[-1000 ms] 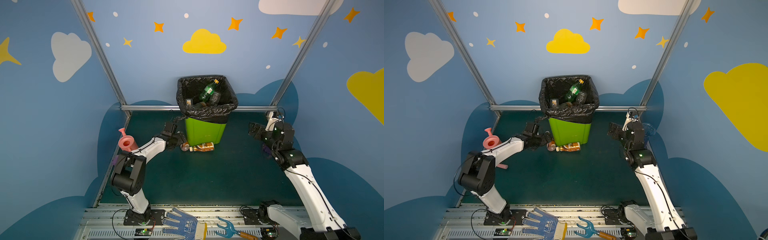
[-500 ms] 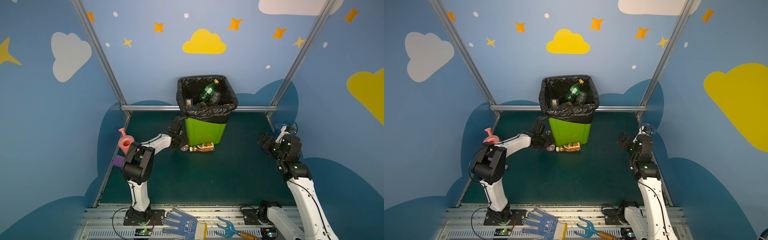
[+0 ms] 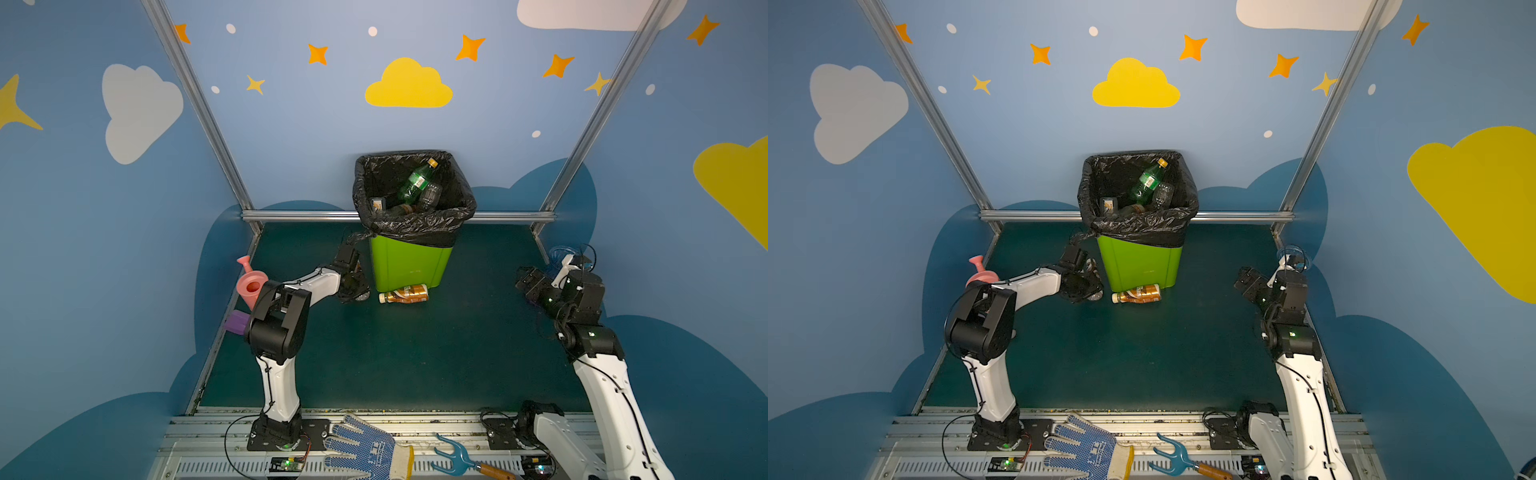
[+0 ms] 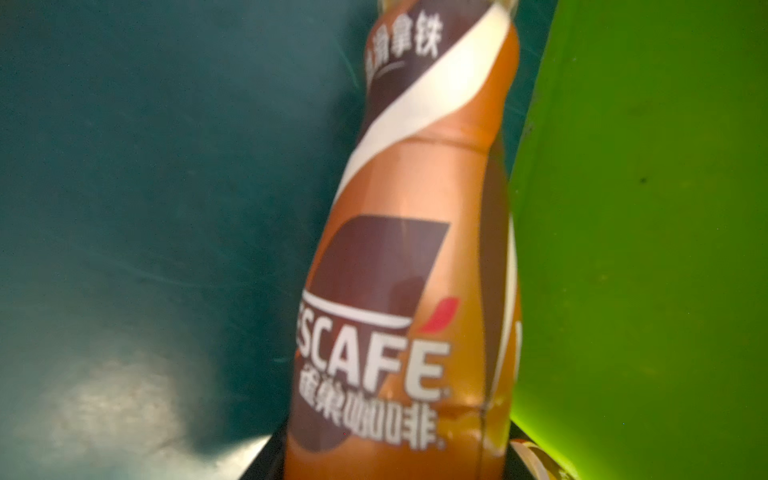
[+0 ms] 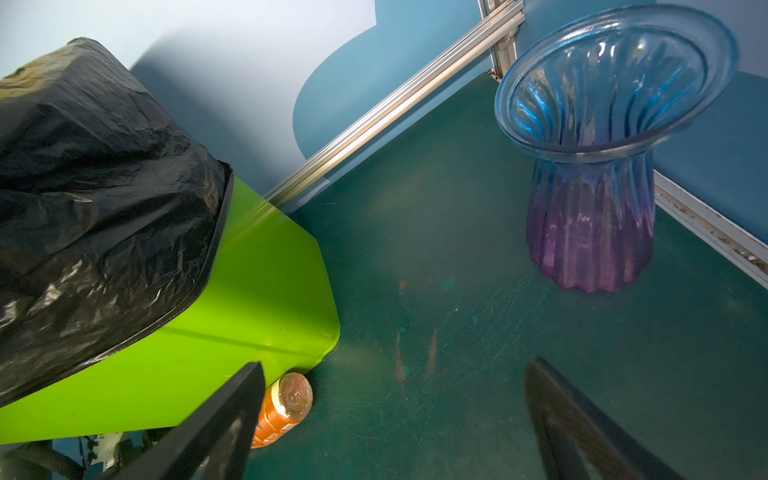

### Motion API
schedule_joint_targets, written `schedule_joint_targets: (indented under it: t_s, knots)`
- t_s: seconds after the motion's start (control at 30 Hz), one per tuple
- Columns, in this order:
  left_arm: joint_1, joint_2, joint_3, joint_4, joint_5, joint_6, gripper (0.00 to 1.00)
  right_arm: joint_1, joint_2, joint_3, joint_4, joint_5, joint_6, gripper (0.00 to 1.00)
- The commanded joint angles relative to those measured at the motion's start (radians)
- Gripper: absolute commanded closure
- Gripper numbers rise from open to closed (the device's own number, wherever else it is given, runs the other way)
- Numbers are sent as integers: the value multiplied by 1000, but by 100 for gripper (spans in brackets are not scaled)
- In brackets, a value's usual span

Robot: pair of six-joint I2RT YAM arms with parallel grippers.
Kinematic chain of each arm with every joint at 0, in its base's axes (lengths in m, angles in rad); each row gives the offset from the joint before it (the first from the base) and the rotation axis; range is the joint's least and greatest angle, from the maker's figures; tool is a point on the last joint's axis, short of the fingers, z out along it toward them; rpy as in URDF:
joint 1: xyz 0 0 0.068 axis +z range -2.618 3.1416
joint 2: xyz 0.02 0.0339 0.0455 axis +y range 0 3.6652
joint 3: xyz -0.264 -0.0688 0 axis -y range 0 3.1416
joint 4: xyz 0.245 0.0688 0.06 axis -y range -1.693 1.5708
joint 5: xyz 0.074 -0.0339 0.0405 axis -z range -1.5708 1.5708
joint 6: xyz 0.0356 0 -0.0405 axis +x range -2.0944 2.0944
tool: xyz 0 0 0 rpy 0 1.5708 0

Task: Throw the plastic bottles in the bin
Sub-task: 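Grasp the Nescafé bottle by its body and lift it with the left gripper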

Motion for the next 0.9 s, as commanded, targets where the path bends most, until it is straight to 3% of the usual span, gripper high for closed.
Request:
schedule_joint_targets:
  t_s: [0.0, 0.2, 0.33, 0.57, 0.73, 0.87]
  knots:
    - [10, -78, -30, 16, -1, 23, 51, -3, 3, -16, 7, -25, 18, 4]
    - [37, -269, -47, 18, -33, 68, 54, -5, 13, -20, 25, -48, 43, 4]
    - [89, -460, 20, -8, -90, 110, 55, -5, 16, -13, 31, -58, 47, 4]
    - [121, -776, 199, 166, -273, 323, 55, -6, 14, -10, 46, -67, 56, 4]
    - [115, -780, 317, 274, -182, 333, 56, -7, 13, -7, 52, -82, 66, 4]
    - [65, -646, 387, 287, -106, 299, 54, -7, -8, -4, 41, -75, 65, 4]
